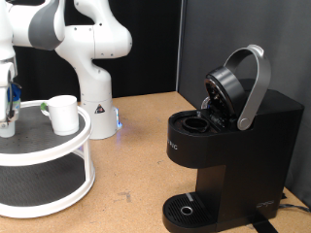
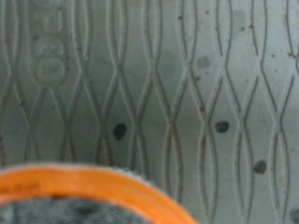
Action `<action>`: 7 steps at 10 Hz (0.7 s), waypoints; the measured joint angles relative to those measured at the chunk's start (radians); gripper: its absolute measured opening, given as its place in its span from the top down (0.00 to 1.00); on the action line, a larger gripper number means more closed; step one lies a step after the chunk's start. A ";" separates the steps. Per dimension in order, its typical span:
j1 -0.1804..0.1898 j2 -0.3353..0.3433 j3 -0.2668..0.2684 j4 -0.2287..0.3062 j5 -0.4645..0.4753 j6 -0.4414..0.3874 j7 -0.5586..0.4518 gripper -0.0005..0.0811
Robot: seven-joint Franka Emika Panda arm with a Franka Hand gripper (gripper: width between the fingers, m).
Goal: Make a cup of coffee with the keurig machine
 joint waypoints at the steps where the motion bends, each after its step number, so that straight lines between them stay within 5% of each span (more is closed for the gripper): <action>1: 0.000 0.007 0.001 0.004 0.001 0.000 0.000 0.46; 4: 0.006 0.009 0.008 0.021 0.026 -0.020 0.000 0.46; 7: 0.025 -0.028 0.032 0.073 0.070 -0.127 -0.010 0.46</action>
